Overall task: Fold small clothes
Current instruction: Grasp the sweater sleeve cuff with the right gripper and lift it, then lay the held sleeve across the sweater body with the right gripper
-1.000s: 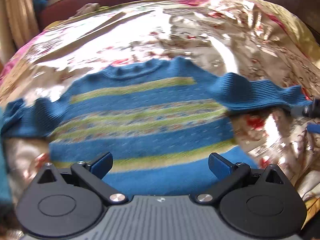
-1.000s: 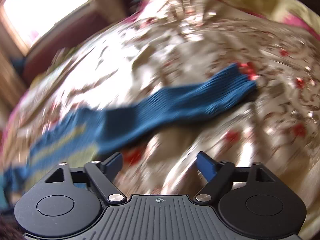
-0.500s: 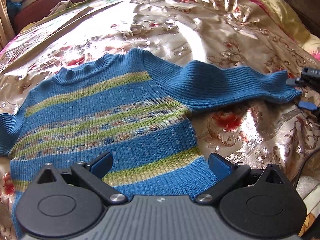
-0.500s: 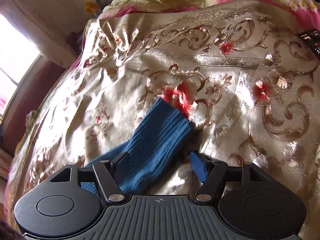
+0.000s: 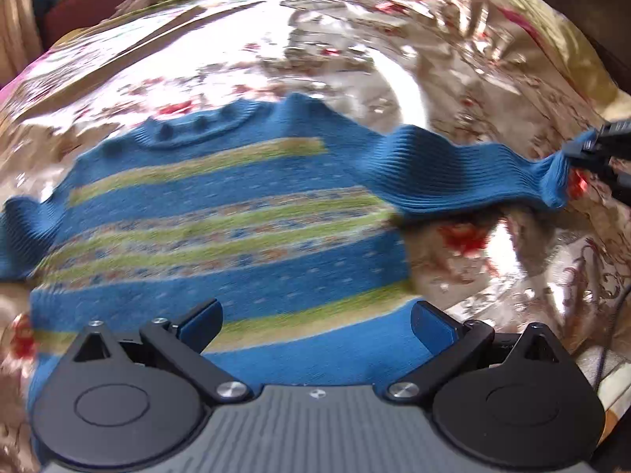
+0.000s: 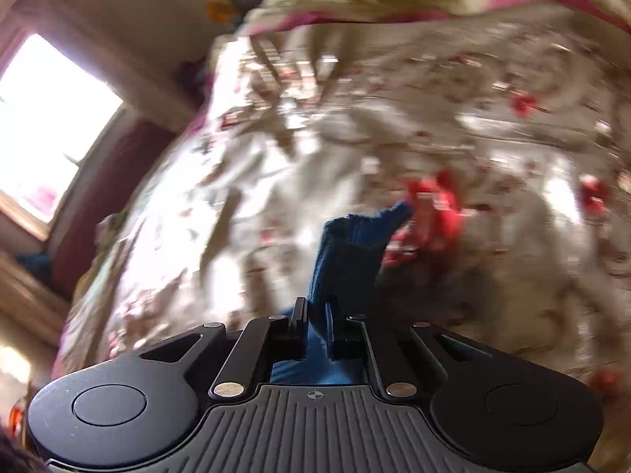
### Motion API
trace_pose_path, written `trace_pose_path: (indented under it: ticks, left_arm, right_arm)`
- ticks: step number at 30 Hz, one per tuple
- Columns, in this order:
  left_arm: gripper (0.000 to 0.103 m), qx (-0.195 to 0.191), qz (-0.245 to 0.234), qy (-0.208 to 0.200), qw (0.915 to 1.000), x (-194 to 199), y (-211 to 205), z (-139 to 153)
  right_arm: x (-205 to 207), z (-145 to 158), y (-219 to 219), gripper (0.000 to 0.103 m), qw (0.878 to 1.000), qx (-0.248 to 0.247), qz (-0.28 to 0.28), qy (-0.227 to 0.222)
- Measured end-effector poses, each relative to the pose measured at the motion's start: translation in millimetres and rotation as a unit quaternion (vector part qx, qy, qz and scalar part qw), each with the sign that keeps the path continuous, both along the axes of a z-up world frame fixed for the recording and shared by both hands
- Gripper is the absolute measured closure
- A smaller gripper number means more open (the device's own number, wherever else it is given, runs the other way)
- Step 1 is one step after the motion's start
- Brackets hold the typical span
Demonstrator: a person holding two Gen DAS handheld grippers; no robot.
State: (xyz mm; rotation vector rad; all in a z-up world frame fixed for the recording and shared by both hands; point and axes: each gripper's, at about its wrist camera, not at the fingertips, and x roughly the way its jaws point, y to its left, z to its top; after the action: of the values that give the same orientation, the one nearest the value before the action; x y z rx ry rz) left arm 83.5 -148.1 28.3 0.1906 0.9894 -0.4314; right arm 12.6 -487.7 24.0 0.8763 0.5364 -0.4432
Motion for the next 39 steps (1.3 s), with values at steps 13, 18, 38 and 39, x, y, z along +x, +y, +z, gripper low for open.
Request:
trace_pose_path:
  ticks: [13,18,38,39]
  left_arm:
    - [0.0,-0.011,0.153,-0.042,0.9873,-10,157,-7]
    - [0.0,-0.009,0.202,-0.044,0.9783,-12,197,-24]
    - [0.0,-0.104,0.241,-0.03,0.9646,-8,235,-35]
    - [0.0,-0.108,0.242,-0.029,0.9639,-8,237,-35]
  right_arm:
    - [150,53,268,0.095,0.937,-0.101,0.334,-0.024]
    - [183,16,368,0.096,0.891,-0.163,0.424,0.023]
    - [208,-6,427,0.092,0.861,-0.204,0.46,0.074]
    - [209,-4,428,0.092,0.858,-0.207,0.463,0.074]
